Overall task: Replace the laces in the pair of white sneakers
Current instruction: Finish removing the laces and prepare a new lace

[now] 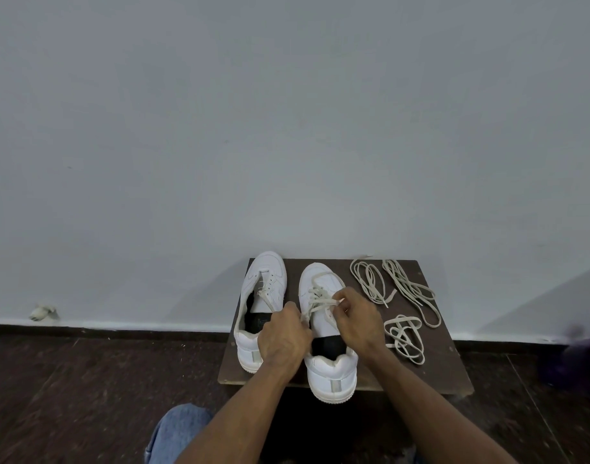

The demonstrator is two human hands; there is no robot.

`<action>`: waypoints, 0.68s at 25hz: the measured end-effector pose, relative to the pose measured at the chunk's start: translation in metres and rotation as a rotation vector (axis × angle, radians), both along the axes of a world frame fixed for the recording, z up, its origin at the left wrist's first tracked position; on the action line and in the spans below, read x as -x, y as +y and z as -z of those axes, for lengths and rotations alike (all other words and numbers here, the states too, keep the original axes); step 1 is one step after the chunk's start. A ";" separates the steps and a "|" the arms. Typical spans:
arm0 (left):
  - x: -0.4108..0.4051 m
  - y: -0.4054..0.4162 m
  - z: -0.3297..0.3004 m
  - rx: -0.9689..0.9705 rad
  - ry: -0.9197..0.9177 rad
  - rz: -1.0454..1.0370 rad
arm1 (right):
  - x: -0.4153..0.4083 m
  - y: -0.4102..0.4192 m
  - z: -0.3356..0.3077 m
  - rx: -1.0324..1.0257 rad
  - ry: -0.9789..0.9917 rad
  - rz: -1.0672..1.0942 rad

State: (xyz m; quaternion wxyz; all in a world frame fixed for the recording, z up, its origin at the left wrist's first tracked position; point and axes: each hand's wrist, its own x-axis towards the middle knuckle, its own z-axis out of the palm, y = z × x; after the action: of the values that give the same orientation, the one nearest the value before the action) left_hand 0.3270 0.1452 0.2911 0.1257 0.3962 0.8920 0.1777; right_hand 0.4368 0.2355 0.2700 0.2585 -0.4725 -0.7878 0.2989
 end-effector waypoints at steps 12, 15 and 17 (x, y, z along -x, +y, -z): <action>-0.002 0.000 -0.002 -0.012 0.008 0.019 | -0.062 0.056 -0.033 -0.032 0.100 0.239; -0.001 0.001 -0.004 -0.019 0.029 0.038 | -0.060 0.040 -0.022 -0.072 -0.136 -0.186; 0.001 0.001 -0.007 -0.018 0.018 0.060 | -0.054 0.022 -0.015 -0.247 -0.135 -0.262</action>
State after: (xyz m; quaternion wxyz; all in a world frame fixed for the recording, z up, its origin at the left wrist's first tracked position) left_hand 0.3264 0.1457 0.2976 0.1193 0.4253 0.8792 0.1784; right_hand 0.4911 0.2574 0.2850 0.2202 -0.3494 -0.8888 0.1987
